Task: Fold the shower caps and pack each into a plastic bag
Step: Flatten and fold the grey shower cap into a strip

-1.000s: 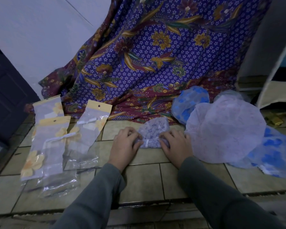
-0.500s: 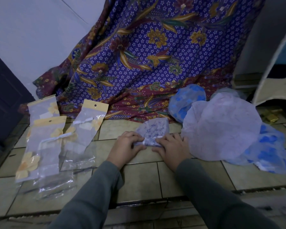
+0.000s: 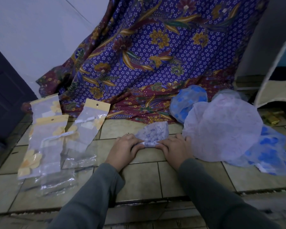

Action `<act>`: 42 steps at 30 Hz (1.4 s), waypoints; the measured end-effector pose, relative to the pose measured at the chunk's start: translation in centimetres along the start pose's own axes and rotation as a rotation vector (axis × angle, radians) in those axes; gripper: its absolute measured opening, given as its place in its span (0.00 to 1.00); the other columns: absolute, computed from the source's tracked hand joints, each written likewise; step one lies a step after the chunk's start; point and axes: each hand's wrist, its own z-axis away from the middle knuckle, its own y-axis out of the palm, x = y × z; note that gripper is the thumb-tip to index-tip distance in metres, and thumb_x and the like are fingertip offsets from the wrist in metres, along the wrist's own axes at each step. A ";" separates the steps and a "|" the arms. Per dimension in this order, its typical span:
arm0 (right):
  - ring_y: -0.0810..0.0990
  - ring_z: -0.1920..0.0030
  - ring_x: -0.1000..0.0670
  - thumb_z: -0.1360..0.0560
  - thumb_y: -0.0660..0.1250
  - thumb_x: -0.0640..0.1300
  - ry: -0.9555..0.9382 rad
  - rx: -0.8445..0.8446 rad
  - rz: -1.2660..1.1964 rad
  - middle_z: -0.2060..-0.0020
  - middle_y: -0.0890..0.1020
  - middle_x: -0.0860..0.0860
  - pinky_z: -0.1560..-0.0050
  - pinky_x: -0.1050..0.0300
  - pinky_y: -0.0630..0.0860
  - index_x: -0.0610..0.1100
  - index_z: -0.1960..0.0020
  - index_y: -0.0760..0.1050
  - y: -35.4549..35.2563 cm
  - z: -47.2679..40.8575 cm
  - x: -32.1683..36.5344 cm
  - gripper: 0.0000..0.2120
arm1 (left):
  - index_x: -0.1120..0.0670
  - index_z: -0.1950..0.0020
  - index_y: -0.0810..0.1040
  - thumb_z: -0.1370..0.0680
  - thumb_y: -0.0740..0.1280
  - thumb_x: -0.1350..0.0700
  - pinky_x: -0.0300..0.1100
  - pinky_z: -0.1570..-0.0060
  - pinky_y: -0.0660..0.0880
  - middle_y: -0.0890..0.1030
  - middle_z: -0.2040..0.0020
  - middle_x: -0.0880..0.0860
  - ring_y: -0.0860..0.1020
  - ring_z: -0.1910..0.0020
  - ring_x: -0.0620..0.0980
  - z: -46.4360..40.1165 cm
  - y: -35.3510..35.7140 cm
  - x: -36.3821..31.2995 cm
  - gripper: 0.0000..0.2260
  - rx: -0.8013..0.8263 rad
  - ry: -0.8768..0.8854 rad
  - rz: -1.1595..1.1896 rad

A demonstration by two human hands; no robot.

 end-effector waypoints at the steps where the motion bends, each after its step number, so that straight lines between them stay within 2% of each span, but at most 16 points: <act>1: 0.68 0.42 0.51 0.20 0.51 0.60 0.001 0.004 0.007 0.44 0.80 0.57 0.46 0.50 0.60 0.58 0.39 0.75 -0.1 -0.1 0.0 0.18 | 0.48 0.50 0.83 0.24 0.57 0.40 0.50 0.54 0.73 0.80 0.57 0.47 0.78 0.53 0.50 -0.2 -0.1 -0.1 0.19 0.003 -0.012 -0.008; 6: 0.70 0.46 0.52 0.21 0.53 0.60 0.025 -0.021 -0.024 0.50 0.82 0.57 0.47 0.50 0.61 0.57 0.46 0.79 -0.3 -0.8 -0.1 0.17 | 0.49 0.49 0.83 0.26 0.55 0.38 0.51 0.49 0.73 0.82 0.54 0.50 0.79 0.51 0.52 -1.2 -0.5 -0.4 0.22 0.070 -0.081 -0.016; 11: 0.71 0.45 0.51 0.23 0.55 0.62 0.047 0.007 -0.094 0.49 0.82 0.54 0.45 0.51 0.62 0.57 0.44 0.79 -0.2 -1.5 -0.6 0.17 | 0.45 0.47 0.76 0.25 0.64 0.45 0.50 0.47 0.72 0.82 0.52 0.49 0.78 0.50 0.54 -2.0 -0.9 -0.5 0.08 0.132 -0.168 0.052; 16: 0.71 0.44 0.50 0.22 0.55 0.62 0.066 -0.016 -0.052 0.48 0.82 0.54 0.45 0.50 0.61 0.56 0.47 0.79 0.3 -2.0 -0.4 0.17 | 0.46 0.50 0.76 0.25 0.69 0.49 0.49 0.47 0.72 0.80 0.57 0.46 0.78 0.50 0.55 -2.7 -1.2 -0.8 0.06 0.143 -0.220 0.052; 18: 0.71 0.44 0.50 0.22 0.54 0.61 0.056 -0.032 -0.032 0.48 0.81 0.55 0.45 0.50 0.60 0.54 0.47 0.78 0.5 -2.0 -0.1 0.17 | 0.46 0.50 0.76 0.25 0.69 0.49 0.49 0.48 0.72 0.81 0.55 0.47 0.78 0.50 0.55 -2.8 -1.1 -0.9 0.06 0.135 -0.236 0.045; 21: 0.70 0.43 0.49 0.21 0.53 0.59 0.026 -0.071 -0.024 0.44 0.79 0.55 0.45 0.50 0.60 0.54 0.43 0.75 0.7 -1.8 0.0 0.16 | 0.47 0.52 0.75 0.25 0.67 0.48 0.47 0.50 0.70 0.82 0.54 0.50 0.78 0.50 0.54 -2.9 -0.8 -1.2 0.05 0.112 -0.228 -0.033; 23: 0.70 0.42 0.48 0.21 0.54 0.58 0.022 -0.096 -0.027 0.43 0.77 0.54 0.45 0.50 0.62 0.55 0.38 0.72 0.8 -1.8 -0.1 0.16 | 0.47 0.52 0.75 0.24 0.65 0.47 0.46 0.51 0.66 0.80 0.53 0.50 0.76 0.48 0.54 -3.0 -0.7 -1.5 0.05 0.087 -0.194 -0.156; 24: 0.70 0.43 0.48 0.21 0.56 0.57 0.016 -0.121 -0.023 0.44 0.77 0.52 0.46 0.49 0.64 0.54 0.39 0.73 0.8 -1.9 0.0 0.15 | 0.47 0.51 0.76 0.23 0.65 0.47 0.46 0.51 0.65 0.79 0.51 0.50 0.74 0.47 0.53 -2.9 -0.6 -1.5 0.06 0.069 -0.178 -0.217; 27: 0.74 0.53 0.46 0.26 0.67 0.51 -0.034 -0.251 0.010 0.53 0.77 0.50 0.56 0.50 0.69 0.53 0.52 0.77 1.0 -1.7 0.4 0.04 | 0.47 0.48 0.79 0.24 0.64 0.49 0.46 0.54 0.64 0.76 0.49 0.49 0.72 0.48 0.53 -2.5 0.0 -1.3 0.08 -0.031 -0.062 -0.227; 28: 0.74 0.57 0.47 0.27 0.67 0.49 -0.061 -0.274 0.040 0.56 0.78 0.51 0.59 0.50 0.69 0.53 0.55 0.77 1.2 -1.7 0.4 0.02 | 0.46 0.49 0.80 0.25 0.61 0.49 0.45 0.57 0.65 0.77 0.50 0.49 0.74 0.50 0.53 -2.3 0.3 -1.2 0.10 -0.044 -0.009 -0.216; 31: 0.74 0.62 0.49 0.27 0.57 0.52 -0.036 -0.241 0.047 0.62 0.80 0.56 0.60 0.53 0.63 0.54 0.60 0.80 1.2 -1.4 0.3 0.12 | 0.47 0.49 0.82 0.26 0.55 0.48 0.46 0.60 0.69 0.80 0.52 0.47 0.77 0.54 0.54 -1.9 0.6 -1.0 0.17 -0.032 0.062 -0.171; 33: 0.74 0.61 0.49 0.26 0.54 0.55 -0.029 -0.203 0.048 0.62 0.82 0.56 0.59 0.53 0.59 0.55 0.57 0.81 1.1 -1.4 0.0 0.17 | 0.48 0.48 0.83 0.27 0.56 0.48 0.47 0.57 0.73 0.81 0.52 0.47 0.78 0.53 0.53 -1.9 0.5 -0.8 0.18 -0.028 0.047 -0.106; 35: 0.75 0.51 0.47 0.23 0.51 0.59 -0.033 -0.094 0.048 0.51 0.81 0.55 0.52 0.51 0.59 0.57 0.45 0.79 1.2 -1.1 -0.2 0.19 | 0.48 0.46 0.83 0.29 0.58 0.48 0.50 0.52 0.75 0.81 0.51 0.46 0.77 0.50 0.50 -1.8 0.4 -0.5 0.18 -0.024 0.006 -0.029; 37: 0.70 0.41 0.48 0.21 0.51 0.61 -0.017 -0.003 0.018 0.40 0.76 0.56 0.45 0.50 0.60 0.58 0.34 0.70 1.8 -0.8 -0.6 0.20 | 0.48 0.44 0.82 0.31 0.62 0.46 0.52 0.49 0.75 0.80 0.51 0.45 0.77 0.48 0.47 -1.6 0.4 0.1 0.19 -0.007 -0.026 0.045; 42: 0.68 0.40 0.50 0.20 0.53 0.58 0.003 -0.021 -0.063 0.38 0.75 0.58 0.45 0.52 0.61 0.59 0.32 0.69 1.4 -0.7 -0.6 0.18 | 0.49 0.46 0.83 0.31 0.63 0.38 0.53 0.48 0.75 0.81 0.52 0.45 0.77 0.49 0.47 -1.6 0.5 0.4 0.21 -0.002 -0.045 0.111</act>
